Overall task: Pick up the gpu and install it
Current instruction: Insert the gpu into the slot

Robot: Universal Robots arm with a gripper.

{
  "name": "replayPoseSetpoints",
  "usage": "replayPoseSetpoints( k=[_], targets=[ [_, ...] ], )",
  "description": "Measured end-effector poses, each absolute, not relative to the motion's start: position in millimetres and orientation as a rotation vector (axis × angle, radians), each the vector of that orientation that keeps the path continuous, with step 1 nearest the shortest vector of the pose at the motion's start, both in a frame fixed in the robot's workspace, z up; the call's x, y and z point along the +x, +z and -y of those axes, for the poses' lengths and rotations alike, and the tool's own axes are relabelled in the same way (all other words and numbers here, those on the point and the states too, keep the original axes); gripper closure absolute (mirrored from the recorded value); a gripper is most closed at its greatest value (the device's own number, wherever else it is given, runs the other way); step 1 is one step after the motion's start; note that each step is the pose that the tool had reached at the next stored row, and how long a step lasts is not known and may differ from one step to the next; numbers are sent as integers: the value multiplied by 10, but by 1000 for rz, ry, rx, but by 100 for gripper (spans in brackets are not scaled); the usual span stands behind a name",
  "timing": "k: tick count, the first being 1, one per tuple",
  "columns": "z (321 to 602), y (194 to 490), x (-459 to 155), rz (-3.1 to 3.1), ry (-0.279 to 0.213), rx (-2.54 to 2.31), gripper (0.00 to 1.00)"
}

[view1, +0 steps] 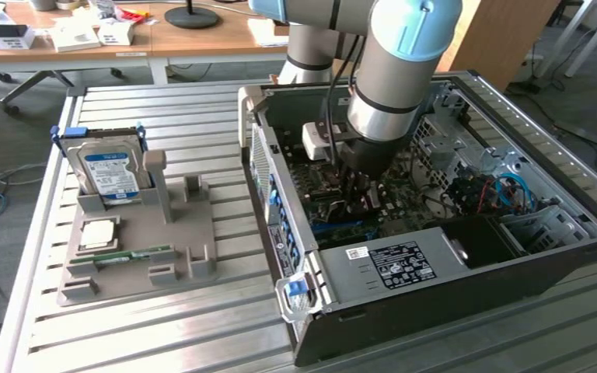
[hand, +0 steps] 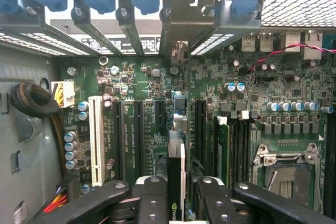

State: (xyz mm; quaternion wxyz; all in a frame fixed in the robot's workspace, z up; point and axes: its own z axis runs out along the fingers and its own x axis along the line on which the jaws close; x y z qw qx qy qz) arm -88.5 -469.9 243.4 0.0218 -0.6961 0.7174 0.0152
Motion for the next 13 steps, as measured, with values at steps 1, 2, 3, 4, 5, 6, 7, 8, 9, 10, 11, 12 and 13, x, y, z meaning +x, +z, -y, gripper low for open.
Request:
replayPoseSetpoints(
  k=[1,2,3,4,5,6,7,8,9,10,11,12,13],
  targets=[
    [4699,2435,-885,-2223,47,-2157,74],
    [4699,2436,-885,-2223,47,-2157,74],
    [4700,2437,-885,-2224,47,-2158,74],
    [4700,2437,-885,-2224,47,-2158,74],
    [4700,2437,-885,-2224,47,-2158,74],
    [4700,2437,-885,-2224,47,-2158,74],
    [4700,2438,-885,-2224,47,-2158,74],
    [4700,2437,-885,-2224,47,-2158,74],
    [4700,2438,-885,-2224,47,-2158,74],
    [4700,2437,-885,-2224,47,-2158,74],
    [4700,2438,-885,-2224,47,-2158,74],
    [4700,2438,-885,-2224,47,-2158,74],
    [4700,2438,-885,-2224,47,-2158,74]
  ],
)
